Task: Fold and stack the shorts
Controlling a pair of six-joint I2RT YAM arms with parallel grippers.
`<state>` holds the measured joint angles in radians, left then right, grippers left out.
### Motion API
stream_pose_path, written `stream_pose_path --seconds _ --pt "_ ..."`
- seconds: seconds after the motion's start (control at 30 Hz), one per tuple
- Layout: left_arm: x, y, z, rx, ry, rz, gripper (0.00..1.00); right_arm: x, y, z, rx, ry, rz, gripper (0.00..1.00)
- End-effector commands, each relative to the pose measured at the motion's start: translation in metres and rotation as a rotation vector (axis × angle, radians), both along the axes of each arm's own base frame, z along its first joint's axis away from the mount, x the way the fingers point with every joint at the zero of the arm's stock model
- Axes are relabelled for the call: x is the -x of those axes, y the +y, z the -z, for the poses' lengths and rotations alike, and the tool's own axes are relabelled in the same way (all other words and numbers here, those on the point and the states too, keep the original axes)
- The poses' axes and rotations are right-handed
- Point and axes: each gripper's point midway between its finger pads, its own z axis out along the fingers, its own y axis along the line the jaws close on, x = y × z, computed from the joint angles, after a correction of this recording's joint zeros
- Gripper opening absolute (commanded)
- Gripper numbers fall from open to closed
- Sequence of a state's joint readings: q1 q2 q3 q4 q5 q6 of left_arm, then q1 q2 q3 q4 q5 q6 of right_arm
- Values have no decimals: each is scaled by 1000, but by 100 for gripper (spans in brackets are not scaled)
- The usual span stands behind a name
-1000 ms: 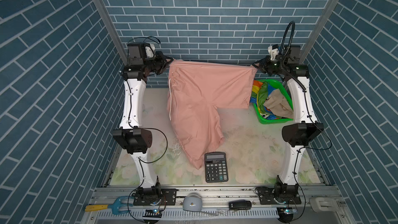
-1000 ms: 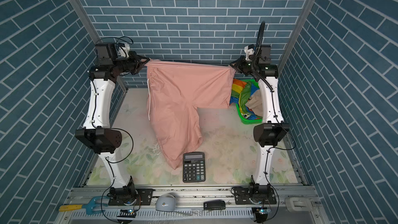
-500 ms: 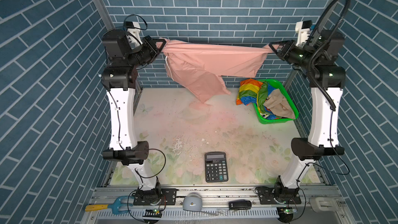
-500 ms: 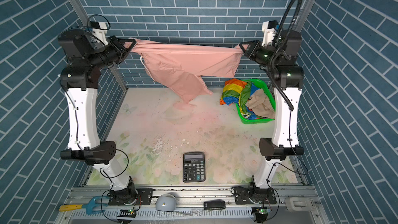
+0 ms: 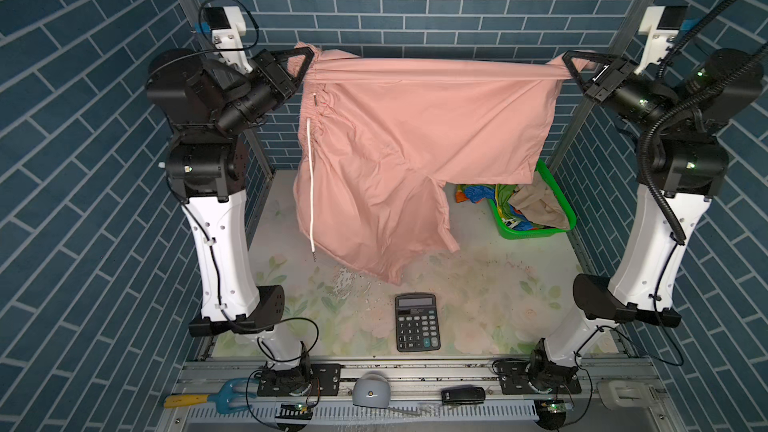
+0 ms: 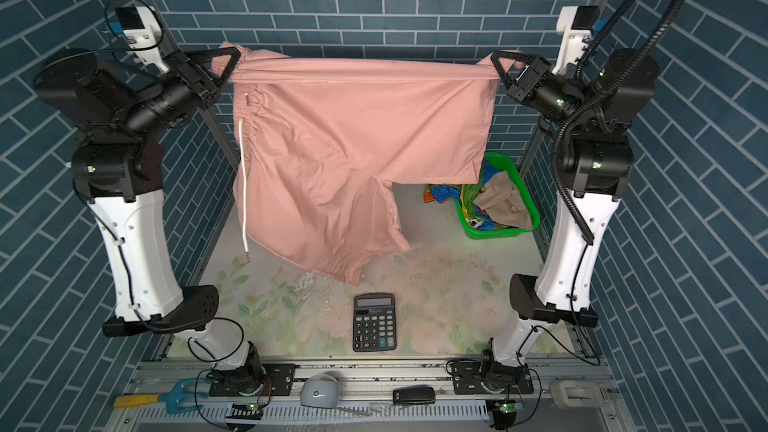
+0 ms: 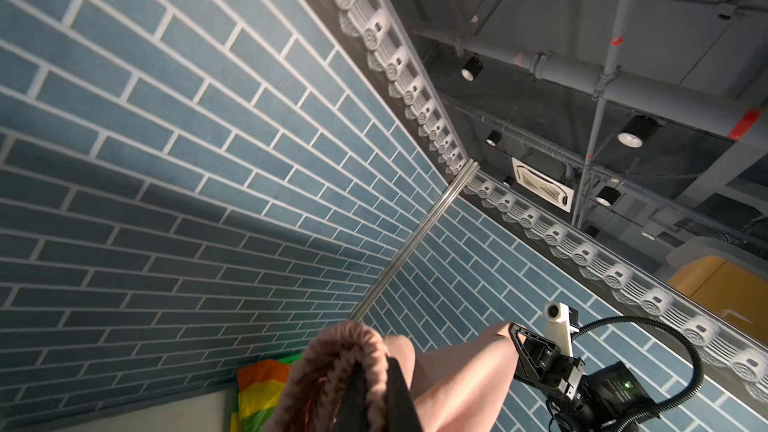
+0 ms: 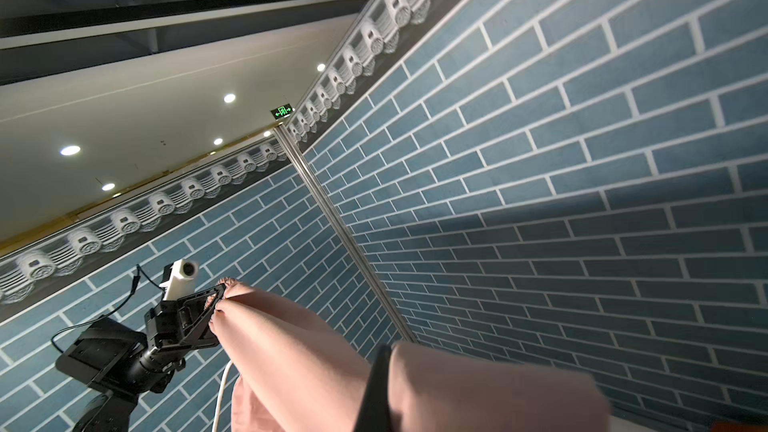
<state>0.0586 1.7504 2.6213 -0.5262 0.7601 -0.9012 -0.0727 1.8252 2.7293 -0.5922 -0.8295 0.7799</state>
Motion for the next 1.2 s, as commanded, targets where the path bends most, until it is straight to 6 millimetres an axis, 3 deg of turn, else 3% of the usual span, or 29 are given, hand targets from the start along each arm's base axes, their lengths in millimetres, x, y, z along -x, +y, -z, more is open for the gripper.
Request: stream_pose_path --seconds 0.0,0.13,0.27,0.4,0.47,0.63,0.73,0.8,0.93,1.0,1.17 --pt "-104 117 78 25 200 -453 0 -131 -97 108 39 254 433 0" --pt "-157 125 141 12 324 -445 0 -183 -78 179 115 364 418 0" --pt "-194 130 198 -12 425 -429 0 -228 -66 251 170 464 419 0" --pt "-218 132 248 -32 508 -413 0 -248 -56 296 235 510 440 0" --pt "-226 131 270 -40 539 -402 0 -253 -52 306 262 514 453 0" --pt "-240 128 318 -76 618 -381 0 -254 -47 296 276 478 478 0" --pt "-242 126 330 -73 641 -366 0 -245 -44 277 285 444 482 0" --pt "-240 125 326 -68 634 -367 0 -237 -41 267 296 429 478 0" --pt "-233 123 306 -47 597 -374 0 -222 -34 252 319 411 466 0" --pt "-224 116 282 -34 555 -359 0 -213 -31 238 319 390 459 0" --pt "-187 96 208 -64 406 -364 0 -172 -27 170 274 277 442 0"
